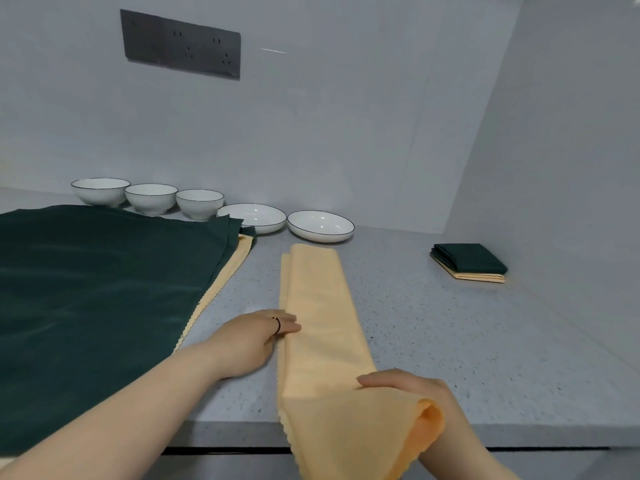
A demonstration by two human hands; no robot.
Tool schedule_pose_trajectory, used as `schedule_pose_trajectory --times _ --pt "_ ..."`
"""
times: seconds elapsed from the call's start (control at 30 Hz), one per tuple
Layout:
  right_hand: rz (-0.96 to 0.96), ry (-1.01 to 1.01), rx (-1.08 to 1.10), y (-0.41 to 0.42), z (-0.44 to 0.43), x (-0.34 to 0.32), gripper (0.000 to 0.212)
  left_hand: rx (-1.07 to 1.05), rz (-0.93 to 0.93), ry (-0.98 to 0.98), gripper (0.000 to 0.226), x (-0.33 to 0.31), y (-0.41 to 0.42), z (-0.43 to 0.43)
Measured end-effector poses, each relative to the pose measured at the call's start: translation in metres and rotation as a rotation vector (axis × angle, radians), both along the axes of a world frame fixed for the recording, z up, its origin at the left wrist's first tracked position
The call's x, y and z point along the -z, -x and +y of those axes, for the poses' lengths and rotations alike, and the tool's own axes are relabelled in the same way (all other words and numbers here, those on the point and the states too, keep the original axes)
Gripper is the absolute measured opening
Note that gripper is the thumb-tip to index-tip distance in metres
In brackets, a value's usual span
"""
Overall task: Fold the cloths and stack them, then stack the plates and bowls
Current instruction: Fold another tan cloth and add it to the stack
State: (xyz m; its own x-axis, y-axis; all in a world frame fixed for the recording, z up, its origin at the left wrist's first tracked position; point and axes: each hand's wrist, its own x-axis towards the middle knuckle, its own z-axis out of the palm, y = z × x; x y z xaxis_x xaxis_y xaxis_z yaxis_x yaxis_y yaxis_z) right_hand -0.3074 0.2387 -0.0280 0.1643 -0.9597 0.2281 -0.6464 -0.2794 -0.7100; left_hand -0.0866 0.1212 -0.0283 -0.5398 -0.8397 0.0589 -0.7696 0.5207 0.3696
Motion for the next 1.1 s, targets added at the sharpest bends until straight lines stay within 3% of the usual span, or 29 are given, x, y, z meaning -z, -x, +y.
schedule_pose_trajectory --times 0.1,0.17,0.2,0.27,0.37,0.5,0.6,0.7,0.9,1.1 --pt "-0.052 0.009 -0.011 0.002 -0.01 -0.005 0.072 -0.018 0.015 0.035 0.044 0.006 -0.004 -0.002" --pt "-0.181 0.096 0.029 -0.004 -0.016 -0.019 0.025 -0.026 0.029 0.046 0.04 0.006 -0.006 -0.001" --pt "-0.256 0.139 0.076 -0.006 -0.023 -0.026 0.012 -0.022 0.054 0.057 0.038 0.006 -0.006 -0.002" --pt "-0.319 0.197 0.156 -0.01 -0.038 -0.042 0.036 -0.034 0.125 0.047 0.031 0.007 -0.007 -0.003" --pt "-0.369 0.13 0.186 -0.015 -0.071 -0.07 0.029 -0.089 0.231 -0.074 0.01 0.011 -0.006 -0.002" --pt "-0.377 -0.061 0.145 -0.022 -0.125 -0.093 0.014 -0.1 0.426 -0.226 0.01 0.012 -0.005 -0.005" --pt "-0.371 -0.22 0.165 -0.029 -0.166 -0.09 0.018 -0.222 0.475 -0.158 0.046 0.012 -0.003 -0.008" --pt "-0.414 -0.364 0.193 -0.034 -0.198 -0.076 0.02 -0.304 0.522 -0.141 0.053 0.012 -0.002 -0.011" --pt "-0.599 -0.549 0.158 -0.034 -0.234 -0.049 0.017 -0.41 0.555 -0.173 0.054 0.013 0.001 -0.019" --pt "-0.746 -0.619 0.236 -0.024 -0.253 -0.02 0.015 -0.439 0.393 -0.027 0.049 0.012 0.001 -0.023"
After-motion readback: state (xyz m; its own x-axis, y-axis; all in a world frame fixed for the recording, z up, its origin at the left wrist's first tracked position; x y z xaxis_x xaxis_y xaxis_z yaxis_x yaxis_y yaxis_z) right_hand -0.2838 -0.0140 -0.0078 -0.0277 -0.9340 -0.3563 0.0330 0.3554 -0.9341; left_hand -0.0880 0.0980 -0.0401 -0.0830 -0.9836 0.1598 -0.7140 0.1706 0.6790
